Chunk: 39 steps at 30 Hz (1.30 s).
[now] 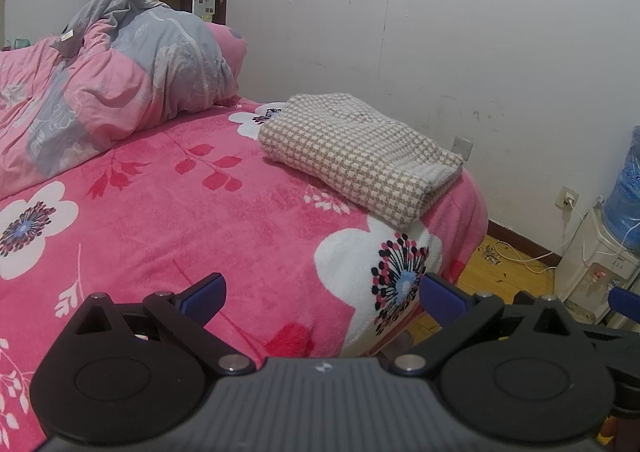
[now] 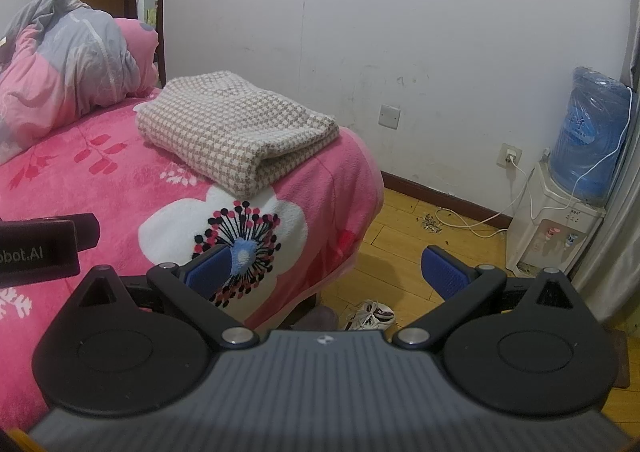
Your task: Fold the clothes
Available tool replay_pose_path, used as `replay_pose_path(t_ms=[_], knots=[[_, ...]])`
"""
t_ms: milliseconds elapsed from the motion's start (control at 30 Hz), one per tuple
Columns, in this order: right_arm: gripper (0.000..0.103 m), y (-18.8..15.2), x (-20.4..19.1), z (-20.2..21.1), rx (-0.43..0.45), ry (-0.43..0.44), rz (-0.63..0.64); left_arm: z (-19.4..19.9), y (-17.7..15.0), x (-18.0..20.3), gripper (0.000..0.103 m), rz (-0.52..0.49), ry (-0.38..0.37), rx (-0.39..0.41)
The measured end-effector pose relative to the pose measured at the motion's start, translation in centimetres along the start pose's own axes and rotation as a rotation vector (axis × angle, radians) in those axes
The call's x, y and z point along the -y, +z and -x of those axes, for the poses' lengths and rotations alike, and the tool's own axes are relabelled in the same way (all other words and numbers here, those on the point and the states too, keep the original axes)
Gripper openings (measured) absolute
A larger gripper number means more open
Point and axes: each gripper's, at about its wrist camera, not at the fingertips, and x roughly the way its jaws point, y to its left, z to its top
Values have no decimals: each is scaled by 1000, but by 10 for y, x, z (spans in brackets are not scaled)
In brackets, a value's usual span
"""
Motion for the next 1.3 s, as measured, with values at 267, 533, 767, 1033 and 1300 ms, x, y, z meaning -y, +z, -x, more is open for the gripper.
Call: replay_pose_path(t_ms=[267,533,767,1033,1300], knots=[[102,-1,-1,0,-2,-4,2,0,0,-1,103,1,-3,-3],[102,-1,-1,-1,-6,-7,1,-1,-1,-1,103,2,-3,-4],[102,-1,-1,-1,-7,-6,5,-1,-2,-1,103,4,-2,-4],[102,-1,-2,-1,-10,-5,8,-1,-3,-1,103,8,-1,-7],[102,-2,-3,0,-9,-7,12,0,-3,-2,103,6,-1,-4]])
